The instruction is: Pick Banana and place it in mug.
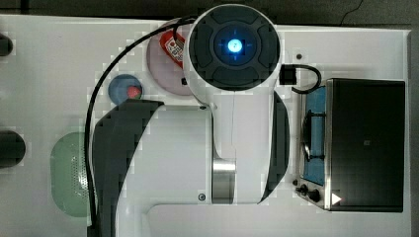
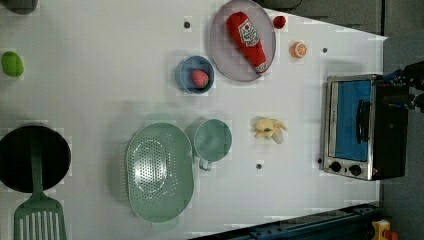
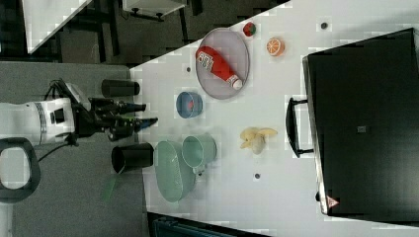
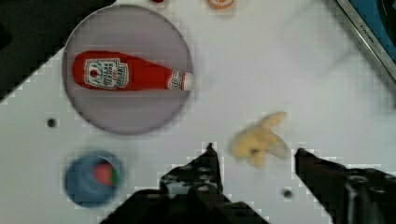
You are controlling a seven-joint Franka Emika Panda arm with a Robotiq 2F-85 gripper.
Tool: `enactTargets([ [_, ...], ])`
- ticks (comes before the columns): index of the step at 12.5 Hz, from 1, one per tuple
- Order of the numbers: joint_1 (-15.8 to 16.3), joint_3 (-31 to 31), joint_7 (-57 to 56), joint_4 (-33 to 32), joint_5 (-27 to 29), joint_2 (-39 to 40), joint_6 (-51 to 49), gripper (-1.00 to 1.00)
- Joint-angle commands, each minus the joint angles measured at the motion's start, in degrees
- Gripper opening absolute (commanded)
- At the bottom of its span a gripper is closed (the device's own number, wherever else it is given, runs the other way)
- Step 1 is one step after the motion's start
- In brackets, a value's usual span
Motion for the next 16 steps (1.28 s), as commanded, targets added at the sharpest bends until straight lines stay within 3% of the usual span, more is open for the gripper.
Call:
enactTargets([
  [1,-2.04,-1.5,5.86,-4.33,0.57,-12.82,-9.38,0.6],
  [3,-2.0,-1.46,5.8,-5.86,0.57,-12.52,-9.16,0.99],
  [7,-1.91,-1.34,0.34,-12.29,0.57,-10.33,-3.65,1.0],
  [16,-1.88,-0.91,-34.52,-27.38,0.56,1.11,16.6,1.0],
])
